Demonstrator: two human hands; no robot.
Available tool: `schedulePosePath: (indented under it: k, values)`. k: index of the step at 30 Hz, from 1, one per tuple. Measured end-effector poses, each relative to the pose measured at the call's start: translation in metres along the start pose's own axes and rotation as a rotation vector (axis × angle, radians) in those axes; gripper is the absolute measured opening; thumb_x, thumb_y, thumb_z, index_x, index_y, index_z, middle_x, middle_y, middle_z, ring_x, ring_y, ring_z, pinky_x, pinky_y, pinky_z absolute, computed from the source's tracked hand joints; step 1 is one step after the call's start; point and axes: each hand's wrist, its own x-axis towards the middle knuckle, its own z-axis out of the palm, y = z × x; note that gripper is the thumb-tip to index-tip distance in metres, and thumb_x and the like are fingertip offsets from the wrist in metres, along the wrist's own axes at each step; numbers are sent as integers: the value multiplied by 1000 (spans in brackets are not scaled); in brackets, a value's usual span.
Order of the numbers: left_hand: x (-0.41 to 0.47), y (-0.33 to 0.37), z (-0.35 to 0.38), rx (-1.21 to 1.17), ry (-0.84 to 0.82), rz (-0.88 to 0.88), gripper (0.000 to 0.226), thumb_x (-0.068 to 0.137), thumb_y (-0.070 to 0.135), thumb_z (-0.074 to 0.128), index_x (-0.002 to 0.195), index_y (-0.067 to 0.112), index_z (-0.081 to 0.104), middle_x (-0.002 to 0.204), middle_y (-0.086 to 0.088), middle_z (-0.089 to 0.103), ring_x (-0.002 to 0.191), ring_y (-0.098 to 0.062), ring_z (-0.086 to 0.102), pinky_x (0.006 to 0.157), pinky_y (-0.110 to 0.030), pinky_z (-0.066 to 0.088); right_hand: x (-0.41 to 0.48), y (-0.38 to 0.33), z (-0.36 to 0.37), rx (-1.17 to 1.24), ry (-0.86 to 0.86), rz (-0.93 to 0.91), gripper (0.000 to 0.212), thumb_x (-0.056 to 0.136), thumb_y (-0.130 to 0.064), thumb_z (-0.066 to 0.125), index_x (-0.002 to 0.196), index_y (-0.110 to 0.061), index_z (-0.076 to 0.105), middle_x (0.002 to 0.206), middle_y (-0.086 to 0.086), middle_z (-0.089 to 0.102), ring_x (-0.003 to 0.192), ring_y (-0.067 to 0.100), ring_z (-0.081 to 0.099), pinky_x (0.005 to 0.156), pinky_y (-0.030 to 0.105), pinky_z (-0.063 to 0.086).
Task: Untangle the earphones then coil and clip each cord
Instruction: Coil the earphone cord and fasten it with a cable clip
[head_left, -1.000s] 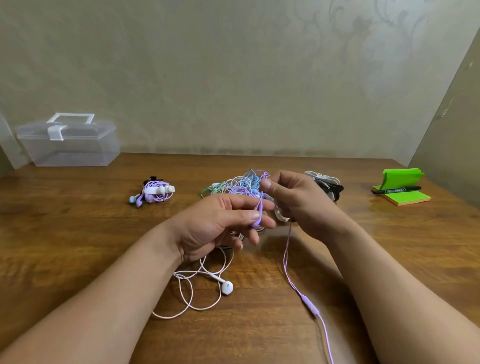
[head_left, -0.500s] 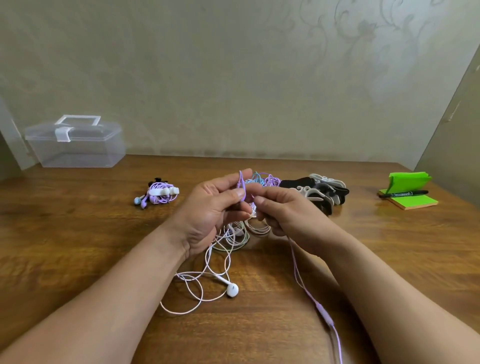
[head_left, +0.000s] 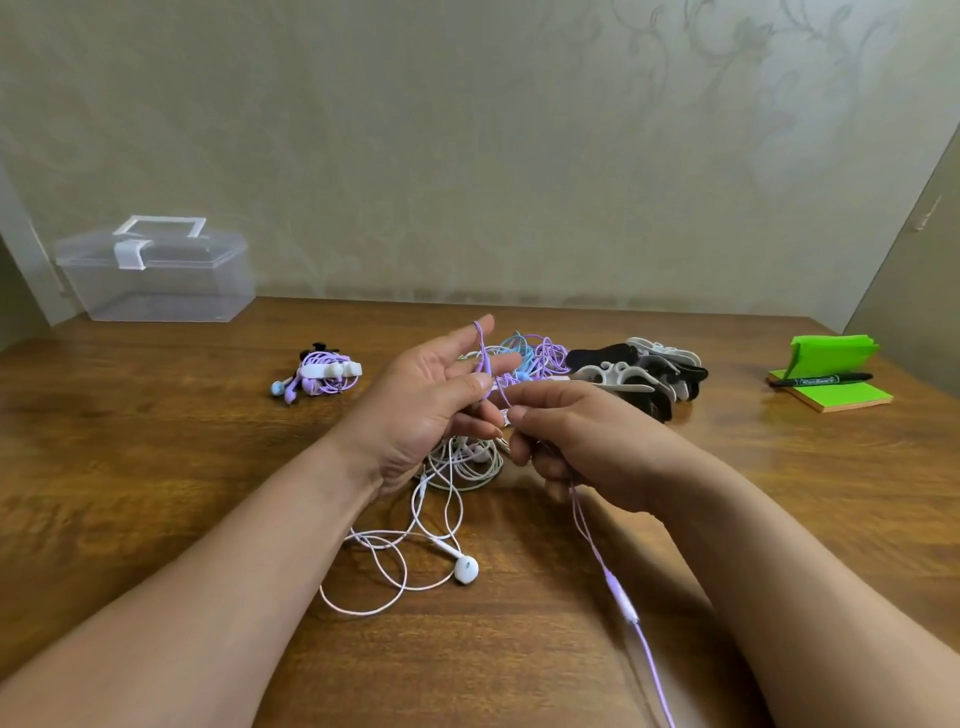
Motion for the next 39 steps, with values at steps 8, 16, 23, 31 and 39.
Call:
schedulePosePath:
  k: [8, 16, 23, 31, 39]
  values:
    - [-2, -5, -3, 431, -25, 60, 59, 106, 0, 49, 158, 26, 40, 89, 14, 76, 69, -15, 63, 74, -36, 63, -5, -5, -11, -614, 371, -294, 15, 100, -31, 67, 90, -20, 68, 73, 3, 68, 51, 5, 46, 55, 29, 39]
    - [-13, 13, -1, 418, -279, -38, 41, 105, 0, 50, 134, 26, 64, 97, -12, 76, 65, -12, 55, 57, -23, 47, -8, -7, -18, -412, 357, -448, 16, 97, -10, 68, 100, -25, 72, 91, -2, 77, 86, 22, 72, 75, 40, 57]
    - [-15, 18, -14, 477, -412, -97, 40, 101, -5, 50, 123, 22, 72, 103, -11, 77, 67, -18, 54, 58, -27, 45, -6, -5, -18, -358, 330, -467, 11, 93, -9, 77, 97, -19, 72, 91, -2, 77, 80, 11, 73, 72, 27, 53]
    - [-20, 23, -18, 69, -576, -107, 49, 97, -5, 54, 140, 15, 63, 107, -24, 74, 58, -15, 58, 52, -21, 46, 2, -3, -18, 271, 17, -316, 7, 91, -9, 69, 97, -8, 67, 72, 1, 61, 54, 9, 44, 47, 18, 36]
    - [-6, 13, -8, -75, -132, 39, 49, 101, -2, 51, 144, 20, 56, 99, -13, 76, 63, -13, 61, 59, -20, 55, 9, 0, 1, 228, 46, -139, 18, 108, -15, 52, 111, -11, 69, 74, 4, 56, 50, 7, 26, 41, 17, 25]
